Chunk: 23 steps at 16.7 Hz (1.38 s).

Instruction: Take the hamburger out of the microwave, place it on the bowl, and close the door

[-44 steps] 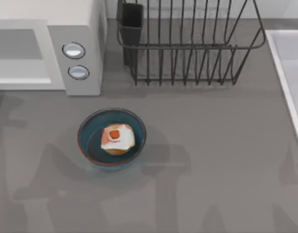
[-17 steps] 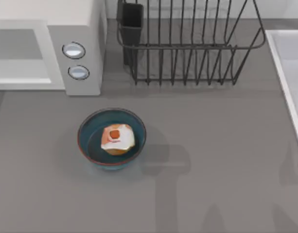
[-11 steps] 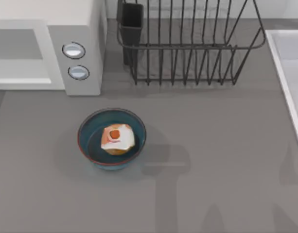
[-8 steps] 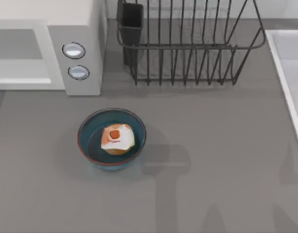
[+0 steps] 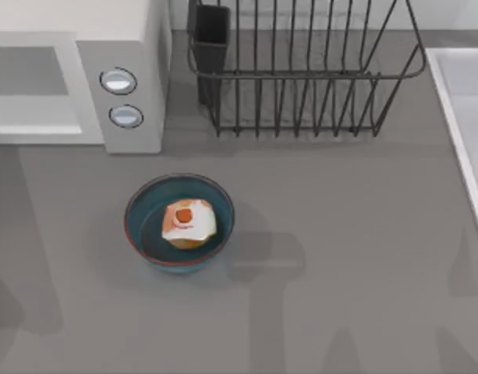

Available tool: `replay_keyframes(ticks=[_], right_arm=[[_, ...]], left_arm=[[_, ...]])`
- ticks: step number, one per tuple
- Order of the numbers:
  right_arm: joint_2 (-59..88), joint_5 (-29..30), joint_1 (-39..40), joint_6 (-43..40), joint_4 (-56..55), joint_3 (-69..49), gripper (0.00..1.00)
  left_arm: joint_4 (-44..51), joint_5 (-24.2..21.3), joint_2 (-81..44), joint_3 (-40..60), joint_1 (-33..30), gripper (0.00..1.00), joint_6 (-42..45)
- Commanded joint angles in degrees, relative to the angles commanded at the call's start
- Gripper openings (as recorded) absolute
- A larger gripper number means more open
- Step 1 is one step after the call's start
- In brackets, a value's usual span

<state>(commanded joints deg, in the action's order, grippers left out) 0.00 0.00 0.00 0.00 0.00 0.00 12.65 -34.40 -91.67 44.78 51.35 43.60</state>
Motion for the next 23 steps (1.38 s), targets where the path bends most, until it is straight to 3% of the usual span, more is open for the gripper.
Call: replay_keyframes(ticks=[8, 15, 23], right_arm=[[0.0, 0.0, 0.0, 0.0, 0.0, 0.0, 1.0], [0.0, 0.0, 0.0, 0.0, 0.0, 0.0, 1.0], [0.0, 0.0, 0.0, 0.0, 0.0, 0.0, 1.0]], left_arm=[[-1.4, 1.0, 2.5, -2.8, -1.7, 0.0, -2.1], [-6.5, 9.5, 18.1, -16.5, -16.8, 0.0, -16.2], [-7.1, 12.1, 20.2, -18.4, -20.2, 0.0, -19.6]])
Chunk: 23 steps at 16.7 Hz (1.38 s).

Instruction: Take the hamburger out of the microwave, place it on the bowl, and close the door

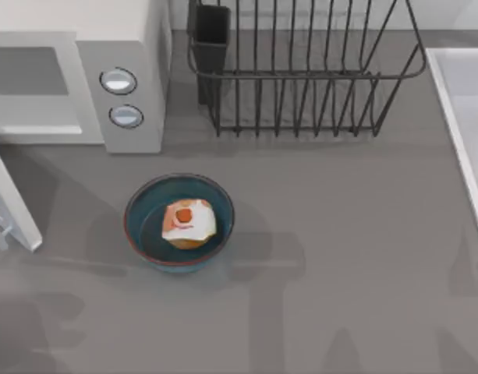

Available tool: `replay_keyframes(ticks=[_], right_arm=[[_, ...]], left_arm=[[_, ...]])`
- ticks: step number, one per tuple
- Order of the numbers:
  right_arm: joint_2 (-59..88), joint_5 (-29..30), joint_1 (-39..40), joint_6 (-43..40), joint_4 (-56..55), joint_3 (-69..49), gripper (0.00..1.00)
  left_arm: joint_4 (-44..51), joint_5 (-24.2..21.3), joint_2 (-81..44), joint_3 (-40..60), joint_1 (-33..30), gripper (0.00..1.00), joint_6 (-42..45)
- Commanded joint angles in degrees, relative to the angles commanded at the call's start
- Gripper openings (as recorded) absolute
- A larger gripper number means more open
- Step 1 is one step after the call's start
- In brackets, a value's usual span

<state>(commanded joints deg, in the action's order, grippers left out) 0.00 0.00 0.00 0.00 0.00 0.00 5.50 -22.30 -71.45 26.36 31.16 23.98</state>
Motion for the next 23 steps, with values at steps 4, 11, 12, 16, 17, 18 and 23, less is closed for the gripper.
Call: replay_keyframes(ticks=[4, 11, 12, 16, 17, 18, 23], right_arm=[[0.0, 0.0, 0.0, 0.0, 0.0, 0.0, 1.0], [0.0, 0.0, 0.0, 0.0, 0.0, 0.0, 1.0], [0.0, 0.0, 0.0, 0.0, 0.0, 0.0, 1.0], [0.0, 0.0, 0.0, 0.0, 0.0, 0.0, 1.0], [0.0, 0.0, 0.0, 0.0, 0.0, 0.0, 1.0], [0.0, 0.0, 0.0, 0.0, 0.0, 0.0, 1.0], [0.0, 0.0, 0.0, 0.0, 0.0, 0.0, 1.0]], left_arm=[[-0.4, 6.7, 3.8, -2.4, -10.5, 0.0, -7.6], [-1.2, 17.9, 10.7, -6.7, -26.9, 0.0, -20.3], [-1.2, 18.0, 10.8, -6.7, -27.0, 0.0, -20.4], [-1.2, 17.8, 10.4, -6.4, -26.8, 0.0, -20.4], [-1.6, 17.9, 9.6, -5.8, -26.9, 0.0, -20.4], [-2.3, 17.9, 8.3, -4.8, -27.0, 0.0, -20.5], [-7.7, 18.5, -6.7, 3.5, -28.0, 0.0, -21.0]])
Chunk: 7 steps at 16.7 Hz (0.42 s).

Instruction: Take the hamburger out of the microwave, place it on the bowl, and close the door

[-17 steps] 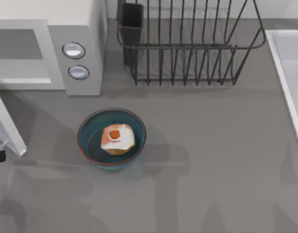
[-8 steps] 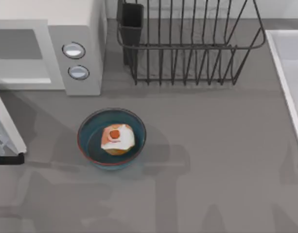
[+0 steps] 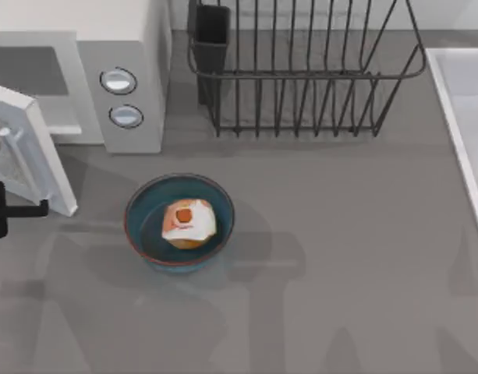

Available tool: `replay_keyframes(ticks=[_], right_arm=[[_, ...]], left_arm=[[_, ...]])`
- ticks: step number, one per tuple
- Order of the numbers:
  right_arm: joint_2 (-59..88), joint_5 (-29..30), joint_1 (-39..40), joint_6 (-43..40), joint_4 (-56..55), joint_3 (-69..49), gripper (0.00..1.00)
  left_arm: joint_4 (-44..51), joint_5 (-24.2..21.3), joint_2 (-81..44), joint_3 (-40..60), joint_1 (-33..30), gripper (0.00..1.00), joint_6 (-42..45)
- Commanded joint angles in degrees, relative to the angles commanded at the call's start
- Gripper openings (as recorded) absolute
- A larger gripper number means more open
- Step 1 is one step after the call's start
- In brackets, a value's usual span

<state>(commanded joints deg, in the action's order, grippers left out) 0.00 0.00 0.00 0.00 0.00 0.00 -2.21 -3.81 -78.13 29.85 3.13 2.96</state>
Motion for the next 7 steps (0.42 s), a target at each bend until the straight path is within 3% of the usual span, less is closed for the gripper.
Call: replay_keyframes(ticks=[7], right_arm=[[0.0, 0.0, 0.0, 0.0, 0.0, 0.0, 1.0]], left_arm=[[-5.3, 0.7, -11.8, 7.3, -1.1, 0.0, -0.6]])
